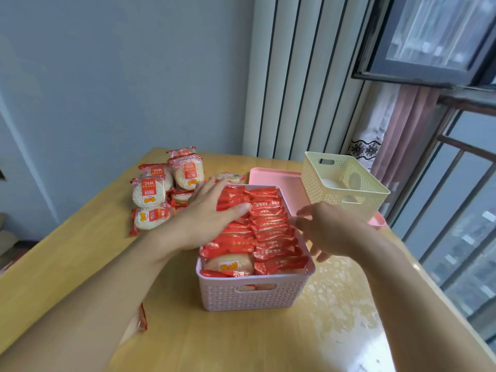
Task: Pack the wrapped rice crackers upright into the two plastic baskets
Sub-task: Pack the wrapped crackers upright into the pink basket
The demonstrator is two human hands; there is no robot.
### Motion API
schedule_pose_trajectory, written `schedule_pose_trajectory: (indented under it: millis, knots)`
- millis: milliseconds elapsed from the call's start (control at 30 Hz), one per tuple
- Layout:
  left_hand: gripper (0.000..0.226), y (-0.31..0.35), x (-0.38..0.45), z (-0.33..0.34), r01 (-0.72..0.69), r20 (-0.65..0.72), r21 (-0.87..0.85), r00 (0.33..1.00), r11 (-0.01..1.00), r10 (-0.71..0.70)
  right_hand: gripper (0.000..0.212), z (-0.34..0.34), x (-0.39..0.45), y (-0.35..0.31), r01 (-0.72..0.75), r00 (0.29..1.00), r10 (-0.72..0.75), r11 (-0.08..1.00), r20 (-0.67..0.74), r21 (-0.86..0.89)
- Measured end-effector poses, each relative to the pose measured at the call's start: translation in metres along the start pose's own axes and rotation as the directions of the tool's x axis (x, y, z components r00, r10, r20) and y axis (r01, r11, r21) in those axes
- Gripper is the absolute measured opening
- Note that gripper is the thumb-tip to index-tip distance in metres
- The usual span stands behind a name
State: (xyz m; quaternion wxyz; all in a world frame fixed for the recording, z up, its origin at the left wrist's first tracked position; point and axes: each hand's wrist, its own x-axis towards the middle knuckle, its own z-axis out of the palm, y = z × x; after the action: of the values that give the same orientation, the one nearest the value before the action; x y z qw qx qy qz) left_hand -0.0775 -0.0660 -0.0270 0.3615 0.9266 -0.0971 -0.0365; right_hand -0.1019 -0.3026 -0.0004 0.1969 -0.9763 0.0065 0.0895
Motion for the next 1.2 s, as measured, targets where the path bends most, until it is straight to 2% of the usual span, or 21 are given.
schedule_pose_trajectory:
  millis: [67,133,167,233,267,333,433,500,533,633,700,800,900,1000,1133,1200]
  knots:
    - [0.070,-0.016,0.002,-0.003,0.146,-0.128,0.012,0.981,0.989,-0.143,0.025,0.002,0.002,-0.001,-0.014,0.996,0.012,1.000,0.093,0.016]
    - [0.036,-0.025,-0.001,-0.004,0.206,-0.049,0.055,0.978,0.977,-0.204,0.022,0.006,-0.001,-0.004,-0.007,0.994,0.001,0.998,0.110,0.056]
    - [0.029,-0.028,-0.004,0.000,0.203,0.013,0.032,0.979,0.979,-0.203,0.023,0.010,0.000,-0.003,-0.012,0.998,0.005,0.994,0.059,0.111]
    - [0.027,-0.026,-0.011,0.008,0.197,0.056,-0.068,0.980,0.978,-0.193,0.031,0.018,-0.002,0.000,-0.017,0.998,0.030,0.979,-0.062,0.201]
    - [0.026,-0.024,-0.015,0.012,0.184,0.021,-0.110,0.983,0.977,-0.183,0.033,0.023,-0.002,0.004,-0.004,0.992,0.028,0.980,-0.119,0.197]
    - [0.027,-0.018,-0.021,0.015,0.122,-0.117,-0.168,0.983,0.978,-0.143,0.032,0.027,-0.005,0.009,0.041,0.970,0.012,0.977,-0.243,0.211]
    - [0.025,-0.006,-0.027,0.019,-0.011,-0.329,-0.228,0.942,0.974,-0.067,0.027,0.029,-0.012,0.014,0.156,0.924,0.007,0.906,-0.381,0.394]
    - [0.028,0.005,-0.037,0.024,-0.132,-0.395,-0.305,0.919,0.943,0.000,0.027,0.028,-0.019,0.015,0.229,0.876,0.001,0.878,-0.482,0.419]
    - [0.037,0.006,-0.041,0.029,-0.186,-0.399,-0.319,0.916,0.929,0.046,0.029,0.029,-0.021,0.016,0.246,0.860,0.007,0.872,-0.511,0.424]
    - [0.072,-0.006,-0.048,0.047,-0.223,-0.311,-0.267,0.941,0.938,0.135,0.028,0.033,-0.033,0.021,0.219,0.867,0.039,0.866,-0.497,0.450]
    - [0.091,-0.018,-0.048,0.055,-0.214,-0.224,-0.309,0.963,0.926,0.148,0.020,0.039,-0.040,0.027,0.167,0.892,0.070,0.867,-0.447,0.469]
    - [0.110,-0.023,-0.047,0.058,-0.214,-0.175,-0.343,0.971,0.915,0.162,0.022,0.043,-0.041,0.035,0.160,0.907,0.059,0.867,-0.416,0.473]
    - [0.104,-0.019,-0.045,0.058,-0.214,-0.181,-0.363,0.971,0.907,0.157,0.025,0.043,-0.039,0.034,0.140,0.937,0.028,0.884,-0.349,0.446]
    - [0.097,-0.016,-0.044,0.058,-0.200,-0.181,-0.382,0.974,0.902,0.139,0.027,0.043,-0.035,0.030,0.112,0.924,0.063,0.898,-0.376,0.426]
    - [0.049,0.016,-0.034,0.036,-0.067,-0.010,-0.619,0.997,0.782,0.077,0.027,0.013,-0.018,0.026,0.084,0.854,0.105,0.939,-0.509,0.335]
    - [0.037,0.036,-0.016,0.020,-0.062,0.001,-0.662,0.997,0.747,0.083,0.029,-0.018,-0.001,0.026,0.036,0.832,0.127,0.959,-0.541,0.281]
